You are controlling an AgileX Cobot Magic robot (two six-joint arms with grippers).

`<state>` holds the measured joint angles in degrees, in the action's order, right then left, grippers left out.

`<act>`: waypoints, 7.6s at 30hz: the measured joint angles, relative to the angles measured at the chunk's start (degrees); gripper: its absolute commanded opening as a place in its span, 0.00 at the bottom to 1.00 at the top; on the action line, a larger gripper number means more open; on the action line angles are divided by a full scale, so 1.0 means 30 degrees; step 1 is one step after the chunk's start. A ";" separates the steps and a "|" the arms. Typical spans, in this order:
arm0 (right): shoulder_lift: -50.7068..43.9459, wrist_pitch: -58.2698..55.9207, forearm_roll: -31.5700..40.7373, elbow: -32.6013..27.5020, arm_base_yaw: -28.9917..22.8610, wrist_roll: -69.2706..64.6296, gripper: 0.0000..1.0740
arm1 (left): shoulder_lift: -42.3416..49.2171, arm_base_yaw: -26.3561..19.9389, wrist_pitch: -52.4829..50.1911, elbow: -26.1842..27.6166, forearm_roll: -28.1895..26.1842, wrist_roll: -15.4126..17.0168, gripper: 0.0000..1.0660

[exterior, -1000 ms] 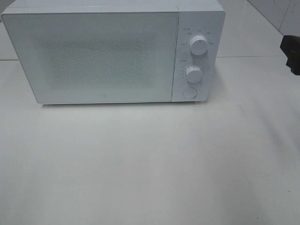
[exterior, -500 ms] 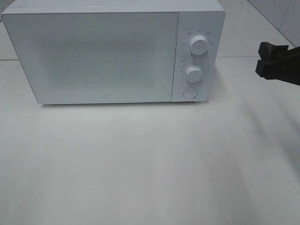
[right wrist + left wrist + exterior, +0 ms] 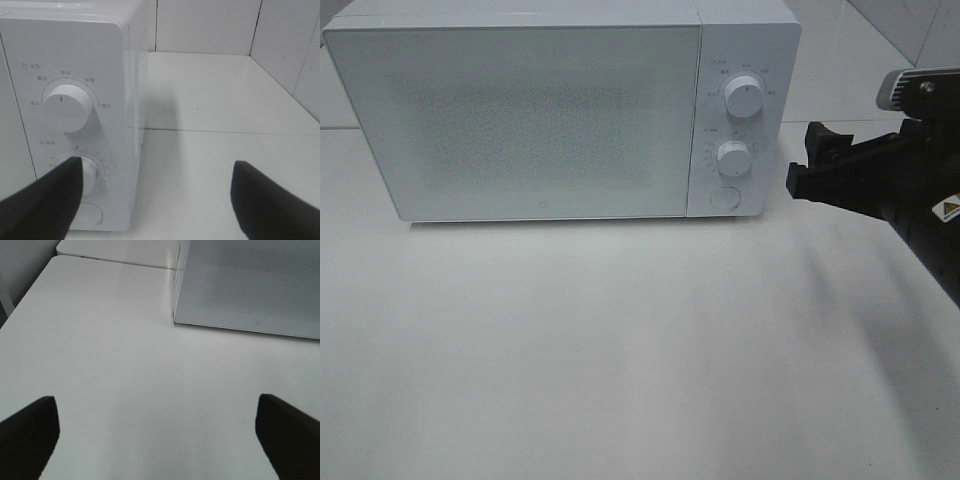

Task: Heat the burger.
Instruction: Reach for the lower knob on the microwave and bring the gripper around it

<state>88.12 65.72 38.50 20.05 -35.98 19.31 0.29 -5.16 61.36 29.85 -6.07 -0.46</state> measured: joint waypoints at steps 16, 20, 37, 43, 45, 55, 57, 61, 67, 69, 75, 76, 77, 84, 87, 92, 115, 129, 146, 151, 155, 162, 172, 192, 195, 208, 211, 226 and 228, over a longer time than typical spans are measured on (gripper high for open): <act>0.2273 0.1108 0.3705 0.0821 -0.3533 0.0458 0.71 | 0.0000 0.0000 0.0000 0.0000 0.0000 0.0000 0.94; 0.2712 0.1146 0.3953 0.1146 -0.3667 0.0458 0.71 | 0.0000 0.0000 0.0000 0.0000 0.0000 0.0000 0.94; 0.5004 0.1184 0.3629 0.1833 -0.3648 -0.0573 0.71 | 0.0000 0.0000 0.0000 0.0000 0.0000 0.0000 0.94; 0.5844 0.1203 0.2540 0.2769 -0.3209 -0.1050 0.71 | 0.0000 0.0000 0.0000 0.0000 0.0000 0.0000 0.94; 0.6226 0.1241 0.2215 0.3228 -0.2922 -0.1261 0.71 | 0.0000 0.0000 0.0000 0.0000 0.0000 0.0000 0.94; 0.7047 0.1318 0.1910 0.4622 -0.1795 -0.1814 0.71 | 0.0000 0.0000 0.0000 0.0000 0.0000 0.0000 0.94; 0.7257 0.1318 0.1891 0.4908 -0.1700 -0.1910 0.71 | 0.0000 0.0000 0.0000 0.0000 0.0019 0.0000 0.94; 0.8193 0.1318 0.1776 0.5768 -0.1662 -0.1910 0.71 | 0.0000 0.0000 0.0000 0.0000 0.0019 0.0000 0.94; 0.9091 0.1299 0.1528 0.6589 -0.1662 -0.1910 0.71 | 0.0000 0.0000 0.0000 0.0000 0.0019 0.0000 0.94; 0.9530 0.1299 0.1432 0.7047 -0.1662 -0.1910 0.70 | 0.0000 0.0000 0.0000 0.0000 0.0019 0.0000 0.94; 1.0180 0.1299 0.0993 0.7811 -0.1509 -0.1910 0.70 | 0.0000 0.0000 0.0000 0.0000 0.0019 0.0000 0.94; 1.0218 0.1299 0.0936 0.7964 -0.1432 -0.1910 0.70 | 0.0000 0.0000 0.0000 0.0000 0.0019 0.0000 0.94; 1.0294 0.1299 0.0592 0.8193 -0.1222 -0.1910 0.70 | 0.0000 0.0000 0.0000 0.0000 0.0038 0.0000 0.94; 1.0447 0.1299 -0.0420 0.8709 -0.0401 -0.1910 0.70 | 0.0000 0.0000 0.0000 0.0000 0.0038 0.0000 0.94; 1.0791 0.1318 -0.0439 0.8709 -0.0344 -0.1910 0.70 | 0.0000 0.0000 0.0000 0.0000 0.0057 0.0000 0.94; 1.1230 0.1318 -0.0420 0.8766 -0.0306 -0.1910 0.70 | 0.0000 0.0000 0.0000 0.0000 0.0115 0.0000 0.94; 1.1268 0.1222 -0.0229 0.8824 -0.0248 -0.2044 0.08 | 0.0000 0.0000 0.0000 0.0000 0.0153 0.0000 0.94; 1.1268 0.1222 -0.0286 0.8824 -0.0248 -0.2044 0.00 | 0.0000 0.0000 0.0000 0.0000 0.0153 0.0000 0.94; 1.1268 0.1222 -0.0401 0.8804 -0.0248 -0.7162 0.00 | 0.0000 0.0000 0.0000 0.0000 0.0153 0.0000 0.94; 1.1268 0.1261 -0.0439 0.8785 -0.0248 -1.0542 0.00 | 0.0000 0.0000 0.0000 0.0000 0.0153 0.0000 0.94; 1.1268 0.1261 -0.0439 0.8766 -0.0248 -1.2605 0.00 | 0.0000 0.0000 0.0000 0.0000 0.0153 0.0000 0.94; 1.1268 0.1337 -0.0745 0.8671 -0.0210 -1.9118 0.00 | 0.0000 0.0000 0.0000 0.0000 0.0153 0.0000 0.94; 1.1287 0.1394 -0.1031 0.8613 -0.0191 -2.4618 0.00 | 0.0000 0.0000 0.0000 0.0000 0.0153 0.0000 0.94; 1.1287 0.1585 -0.1432 0.8499 -0.0134 -3.6364 0.00 | 0.0000 0.0000 0.0000 0.0000 0.0153 0.0000 0.94; 1.1287 0.1585 -0.1432 0.8499 -0.0134 -3.7089 0.01 | 0.0000 0.0000 0.0000 0.0000 0.0153 0.0000 0.94; 1.1287 0.1585 -0.1432 0.8499 -0.0134 -3.7452 0.02 | 0.0000 0.0000 0.0000 0.0000 0.0153 0.0000 0.94; 1.1287 0.1585 -0.1432 0.8499 -0.0134 -3.7395 0.04 | 0.0000 0.0000 0.0000 0.0000 0.0153 0.0000 0.94; 1.1287 0.1585 -0.1165 0.8499 -0.0134 -3.6478 0.17 | 0.0000 0.0000 0.0000 0.0000 0.0153 0.0000 0.94; 1.1287 0.1585 -0.1165 0.8499 -0.0134 -3.6383 0.21 | 0.0000 0.0000 0.0000 0.0000 0.0153 0.0000 0.94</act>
<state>121.98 70.47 35.01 45.55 -36.38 -89.84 0.29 -5.16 61.36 29.85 -5.61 -0.46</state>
